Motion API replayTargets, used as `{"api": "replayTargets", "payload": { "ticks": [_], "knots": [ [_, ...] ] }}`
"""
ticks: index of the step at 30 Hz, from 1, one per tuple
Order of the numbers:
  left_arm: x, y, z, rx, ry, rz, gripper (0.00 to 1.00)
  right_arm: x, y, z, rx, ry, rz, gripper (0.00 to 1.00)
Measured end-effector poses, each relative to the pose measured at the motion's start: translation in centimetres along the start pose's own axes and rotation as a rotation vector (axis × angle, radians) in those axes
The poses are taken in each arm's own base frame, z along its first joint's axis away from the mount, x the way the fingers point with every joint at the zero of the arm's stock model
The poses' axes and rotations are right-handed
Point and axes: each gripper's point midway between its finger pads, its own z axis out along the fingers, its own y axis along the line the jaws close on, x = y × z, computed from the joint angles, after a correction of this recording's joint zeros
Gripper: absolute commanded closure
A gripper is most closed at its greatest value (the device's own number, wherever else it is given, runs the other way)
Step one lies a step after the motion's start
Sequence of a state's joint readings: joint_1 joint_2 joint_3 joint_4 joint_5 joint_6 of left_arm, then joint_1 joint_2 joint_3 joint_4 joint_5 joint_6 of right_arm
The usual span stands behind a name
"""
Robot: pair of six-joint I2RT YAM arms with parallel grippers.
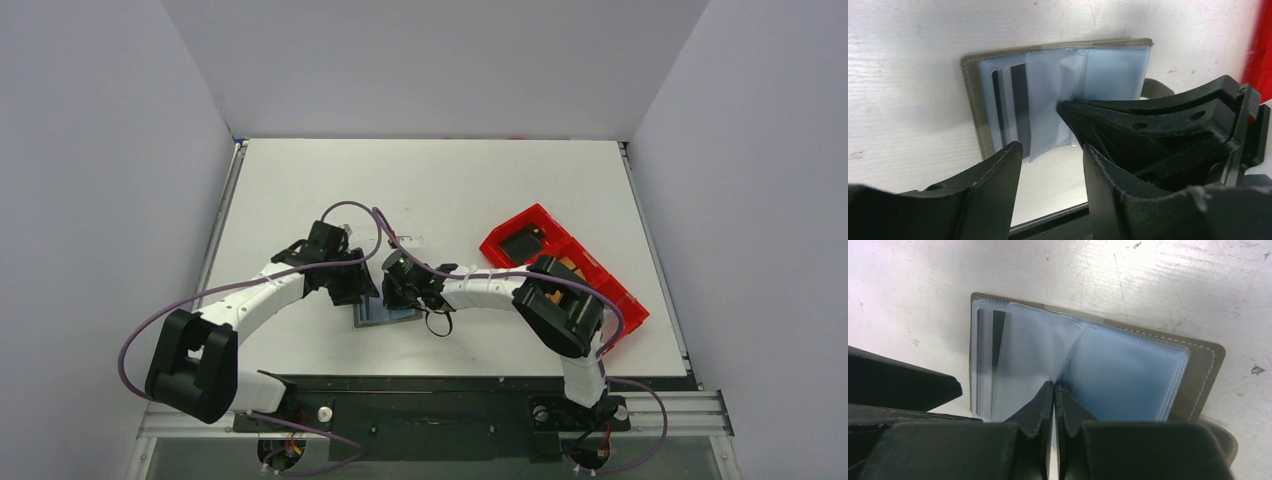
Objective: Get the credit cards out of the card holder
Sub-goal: Remove the credit card from the card holder.
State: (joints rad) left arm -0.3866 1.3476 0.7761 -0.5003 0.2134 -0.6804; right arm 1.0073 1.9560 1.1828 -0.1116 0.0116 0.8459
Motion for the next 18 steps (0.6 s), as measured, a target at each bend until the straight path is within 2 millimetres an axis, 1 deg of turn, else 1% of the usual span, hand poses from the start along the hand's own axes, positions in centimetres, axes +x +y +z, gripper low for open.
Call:
{"api": "replayTargets", "payload": {
  "ticks": [3,6,12,18],
  "knots": [
    [0.1,-0.4,0.5,0.012,0.01,-0.002,0.6,0.0,0.0,0.0,-0.019,0.004,0.01,1.0],
    [0.3,-0.4,1.1,0.008,0.022,-0.004,0.63,0.1,0.0,0.0,-0.037,0.006,0.017,1.0],
    [0.9,0.1,2.4,-0.009,0.047,-0.006,0.63,0.0,0.0,0.0,-0.056,0.002,0.025,1.0],
    [1.3,0.2,2.8,-0.017,0.058,0.004,0.64,0.0,-0.1,0.0,-0.059,-0.001,0.027,1.0]
  ]
}}
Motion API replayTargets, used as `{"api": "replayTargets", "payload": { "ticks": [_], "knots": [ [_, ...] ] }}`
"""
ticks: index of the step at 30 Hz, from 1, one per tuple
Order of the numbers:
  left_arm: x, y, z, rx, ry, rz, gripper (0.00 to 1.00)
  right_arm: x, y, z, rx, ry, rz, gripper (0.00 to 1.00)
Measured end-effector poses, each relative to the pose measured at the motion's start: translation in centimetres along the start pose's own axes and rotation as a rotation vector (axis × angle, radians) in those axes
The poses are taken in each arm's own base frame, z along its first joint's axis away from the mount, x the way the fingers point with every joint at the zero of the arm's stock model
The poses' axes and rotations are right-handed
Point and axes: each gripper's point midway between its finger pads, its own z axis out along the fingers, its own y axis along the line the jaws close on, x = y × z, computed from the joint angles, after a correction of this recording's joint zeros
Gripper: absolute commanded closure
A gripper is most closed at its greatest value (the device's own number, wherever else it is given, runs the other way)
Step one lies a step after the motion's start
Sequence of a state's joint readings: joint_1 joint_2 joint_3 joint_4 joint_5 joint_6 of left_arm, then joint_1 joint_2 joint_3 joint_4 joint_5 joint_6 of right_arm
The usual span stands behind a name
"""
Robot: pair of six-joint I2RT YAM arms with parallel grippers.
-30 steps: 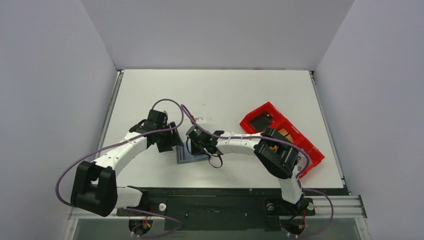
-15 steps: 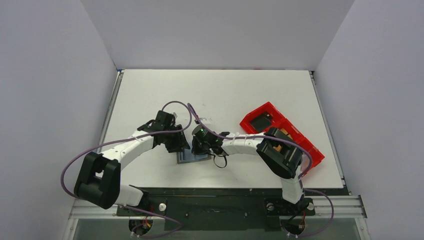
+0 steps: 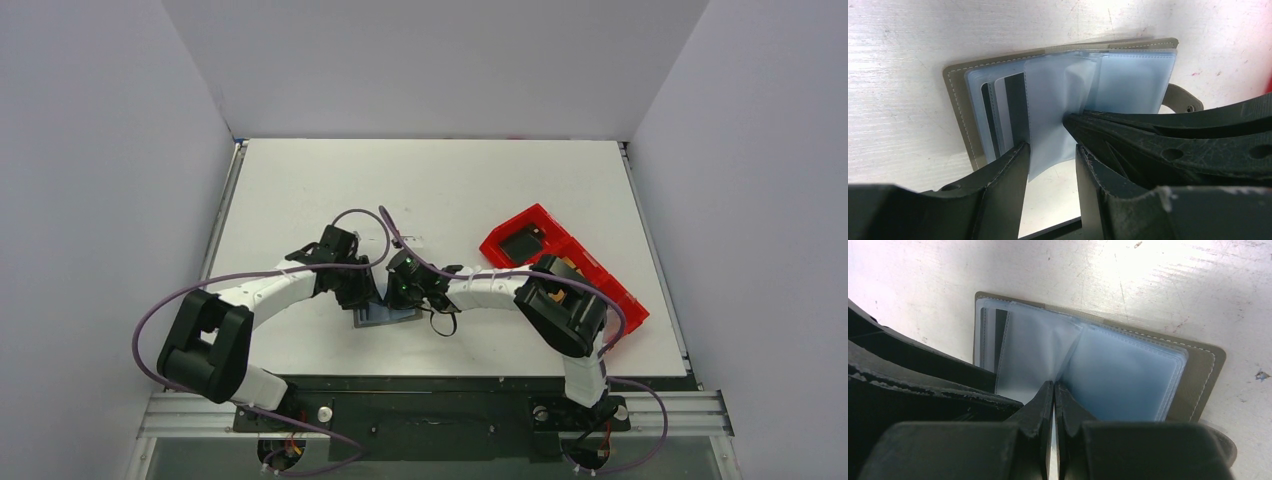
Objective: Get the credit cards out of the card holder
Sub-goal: Remove the credit card from the card holder.
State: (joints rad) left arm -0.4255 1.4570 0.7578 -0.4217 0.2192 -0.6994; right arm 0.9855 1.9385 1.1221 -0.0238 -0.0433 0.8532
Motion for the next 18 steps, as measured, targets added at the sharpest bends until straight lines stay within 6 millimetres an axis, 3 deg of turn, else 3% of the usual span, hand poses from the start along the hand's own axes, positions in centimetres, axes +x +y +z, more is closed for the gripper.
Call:
{"api": "replayTargets", "payload": {
  "ticks": [6,10,12,13,18],
  "knots": [
    [0.2,-0.1,0.3,-0.004,0.004,0.009,0.69,0.0,0.0,0.0,-0.006,0.005,0.003,1.0],
    [0.3,-0.1,0.4,-0.007,0.008,0.005,0.83,0.0,0.1,-0.1,-0.007,0.005,0.002,1.0],
    [0.3,0.0,0.5,-0.01,0.007,0.002,0.97,0.0,0.0,-0.2,-0.006,0.009,0.0,1.0],
    [0.3,0.0,0.5,-0.011,0.006,-0.001,1.0,0.1,0.0,-0.3,-0.003,0.014,-0.002,1.0],
    [0.6,-0.3,0.4,-0.011,0.011,-0.001,1.0,0.6,-0.6,-1.4,0.032,0.054,-0.024,0.84]
  ]
}}
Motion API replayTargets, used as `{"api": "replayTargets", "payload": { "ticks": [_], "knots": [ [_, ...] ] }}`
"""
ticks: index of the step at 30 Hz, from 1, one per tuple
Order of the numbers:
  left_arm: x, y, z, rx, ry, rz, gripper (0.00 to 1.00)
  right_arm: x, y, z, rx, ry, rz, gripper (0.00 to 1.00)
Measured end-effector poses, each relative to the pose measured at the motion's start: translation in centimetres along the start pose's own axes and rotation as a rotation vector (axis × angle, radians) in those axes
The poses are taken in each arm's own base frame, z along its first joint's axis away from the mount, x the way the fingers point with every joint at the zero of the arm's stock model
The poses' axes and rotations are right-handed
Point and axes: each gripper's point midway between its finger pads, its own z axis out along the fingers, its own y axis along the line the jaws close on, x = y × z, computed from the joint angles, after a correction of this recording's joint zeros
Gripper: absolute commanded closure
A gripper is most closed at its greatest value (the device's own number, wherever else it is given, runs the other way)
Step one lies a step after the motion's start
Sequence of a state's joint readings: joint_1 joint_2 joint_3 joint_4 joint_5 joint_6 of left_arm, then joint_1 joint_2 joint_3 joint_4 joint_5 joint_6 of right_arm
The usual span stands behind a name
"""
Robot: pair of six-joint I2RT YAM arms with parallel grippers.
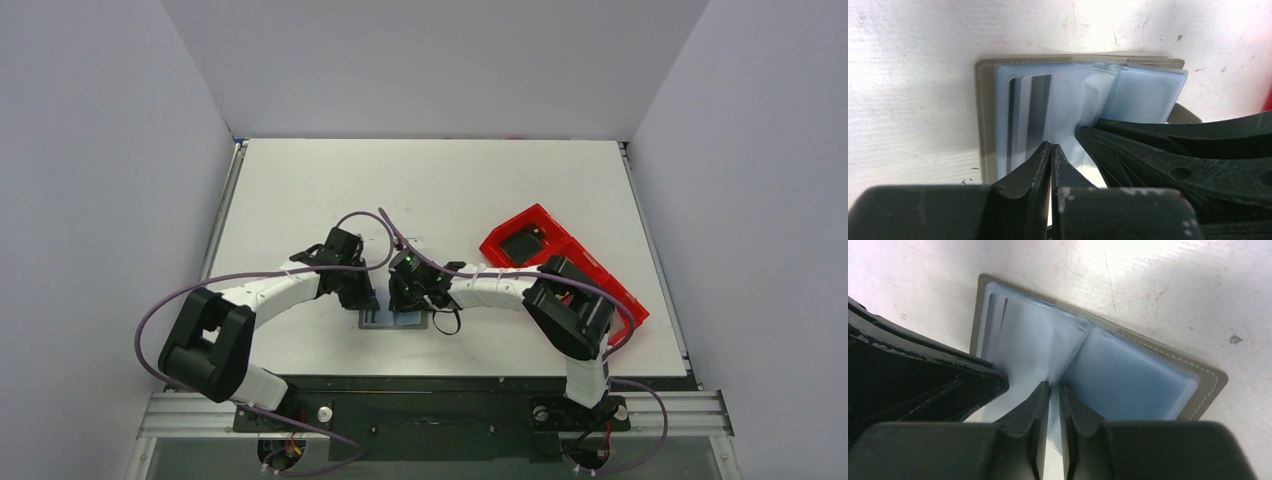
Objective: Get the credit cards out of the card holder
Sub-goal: Remove the credit card from the card holder.
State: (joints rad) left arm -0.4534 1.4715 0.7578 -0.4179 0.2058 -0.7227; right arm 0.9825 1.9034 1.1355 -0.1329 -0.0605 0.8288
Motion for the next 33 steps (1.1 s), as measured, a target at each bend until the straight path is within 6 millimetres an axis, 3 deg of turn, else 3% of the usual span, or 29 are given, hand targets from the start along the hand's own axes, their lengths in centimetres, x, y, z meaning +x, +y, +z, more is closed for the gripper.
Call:
{"api": "replayTargets", "payload": {
  "ticks": [4,9,18,21,26,33],
  "knots": [
    [0.4,-0.6,-0.6,0.002,-0.011,0.018,1.0,0.4,-0.5,-1.2,0.033,0.032,-0.02,0.75],
    [1.2,-1.7,-1.1,0.008,-0.029,0.026,1.0,0.0,-0.6,-3.4,0.049,0.033,-0.037,0.72],
    [2.2,-4.0,-1.1,0.015,-0.045,0.031,1.0,-4.0,-0.8,-8.3,0.042,-0.09,-0.012,0.7],
    [1.7,-5.8,-1.0,0.032,-0.052,0.042,0.99,-4.7,-2.1,-9.6,0.059,-0.129,0.009,0.7],
    [1.7,-8.2,0.0,0.035,-0.038,0.071,0.93,-4.3,-4.7,-10.6,0.118,-0.146,0.029,0.7],
    [2.2,-10.5,2.0,0.044,-0.009,0.094,0.78,-4.0,-6.9,-12.8,0.18,-0.182,0.057,0.69]
  ]
}}
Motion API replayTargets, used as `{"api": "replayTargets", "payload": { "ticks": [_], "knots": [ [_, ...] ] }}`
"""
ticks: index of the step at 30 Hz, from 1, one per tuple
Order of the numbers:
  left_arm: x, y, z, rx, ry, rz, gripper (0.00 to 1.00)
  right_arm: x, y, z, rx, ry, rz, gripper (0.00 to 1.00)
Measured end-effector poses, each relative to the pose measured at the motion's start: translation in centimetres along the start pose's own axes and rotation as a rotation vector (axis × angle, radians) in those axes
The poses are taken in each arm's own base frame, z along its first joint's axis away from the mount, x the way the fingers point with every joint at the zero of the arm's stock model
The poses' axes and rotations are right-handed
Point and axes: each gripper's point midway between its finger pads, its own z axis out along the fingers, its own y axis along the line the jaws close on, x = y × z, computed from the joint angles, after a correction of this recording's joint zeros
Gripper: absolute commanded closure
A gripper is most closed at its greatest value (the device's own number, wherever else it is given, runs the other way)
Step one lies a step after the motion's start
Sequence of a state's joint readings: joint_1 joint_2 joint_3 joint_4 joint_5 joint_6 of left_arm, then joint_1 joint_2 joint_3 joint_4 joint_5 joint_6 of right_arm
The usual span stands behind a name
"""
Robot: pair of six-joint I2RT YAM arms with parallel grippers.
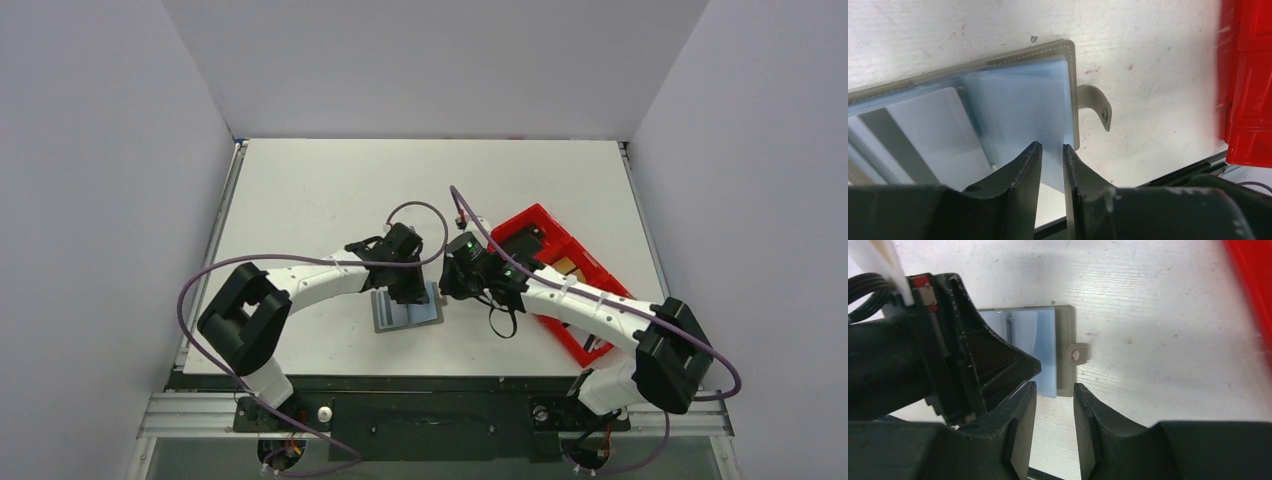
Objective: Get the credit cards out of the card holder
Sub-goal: Remove the credit card from the card holder.
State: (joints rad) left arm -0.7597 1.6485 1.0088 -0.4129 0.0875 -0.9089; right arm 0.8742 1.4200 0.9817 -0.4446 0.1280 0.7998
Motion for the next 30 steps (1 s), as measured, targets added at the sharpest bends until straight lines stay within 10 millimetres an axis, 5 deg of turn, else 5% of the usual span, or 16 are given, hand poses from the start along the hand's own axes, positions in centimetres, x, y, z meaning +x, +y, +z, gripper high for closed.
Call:
{"api": "replayTargets", "payload": {
  "ticks": [9,19,25,30],
  "knots": [
    [0.3,-0.6,2.0,0.008,0.038,0.006,0.65,-0.5,-1.0,-1.6,0.008,-0.044,0.037,0.69],
    [-1.1,-1.1,1.3,0.047,0.01,0.007,0.62,0.0,-0.9,-1.6,0.007,-0.037,0.048,0.69],
    [-3.8,-1.0,-1.3,0.088,-0.067,0.0,0.62,1.0,1.2,-0.9,-0.013,-0.005,0.006,0.69],
    [-5.2,1.6,-2.8,0.073,-0.11,-0.039,0.63,1.6,3.9,0.6,-0.033,0.032,-0.031,0.69]
  ]
}}
